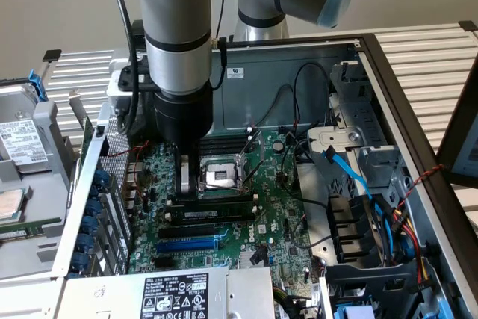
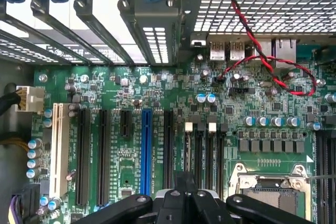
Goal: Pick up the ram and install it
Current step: 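Press down the ram until it locks into place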
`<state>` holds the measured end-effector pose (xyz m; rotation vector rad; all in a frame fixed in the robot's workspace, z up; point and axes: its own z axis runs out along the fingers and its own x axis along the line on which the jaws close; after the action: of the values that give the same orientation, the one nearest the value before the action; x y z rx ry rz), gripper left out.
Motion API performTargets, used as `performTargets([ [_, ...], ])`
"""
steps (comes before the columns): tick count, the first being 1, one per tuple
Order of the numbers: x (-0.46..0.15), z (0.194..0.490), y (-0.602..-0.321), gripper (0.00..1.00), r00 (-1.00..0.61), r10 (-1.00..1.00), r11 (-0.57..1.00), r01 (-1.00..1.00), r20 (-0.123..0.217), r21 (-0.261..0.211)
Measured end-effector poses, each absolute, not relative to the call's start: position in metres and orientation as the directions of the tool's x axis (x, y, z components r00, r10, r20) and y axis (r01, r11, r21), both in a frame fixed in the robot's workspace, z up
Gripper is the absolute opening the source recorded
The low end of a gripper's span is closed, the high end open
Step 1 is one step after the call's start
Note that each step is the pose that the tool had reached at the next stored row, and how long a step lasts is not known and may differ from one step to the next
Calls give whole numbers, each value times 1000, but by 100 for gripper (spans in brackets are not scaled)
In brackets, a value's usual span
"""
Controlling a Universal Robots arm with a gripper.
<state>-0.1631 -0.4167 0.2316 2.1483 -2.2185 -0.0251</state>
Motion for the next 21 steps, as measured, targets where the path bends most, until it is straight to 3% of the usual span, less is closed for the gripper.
performTargets([
  [7,-164,226,-417,11,-32,-999,33,-998,28,47],
  [12,-164,242,-417,11,-31,-999,32,-998,26,47],
  [21,-126,250,-419,11,-27,-1000,27,-998,0,48],
])
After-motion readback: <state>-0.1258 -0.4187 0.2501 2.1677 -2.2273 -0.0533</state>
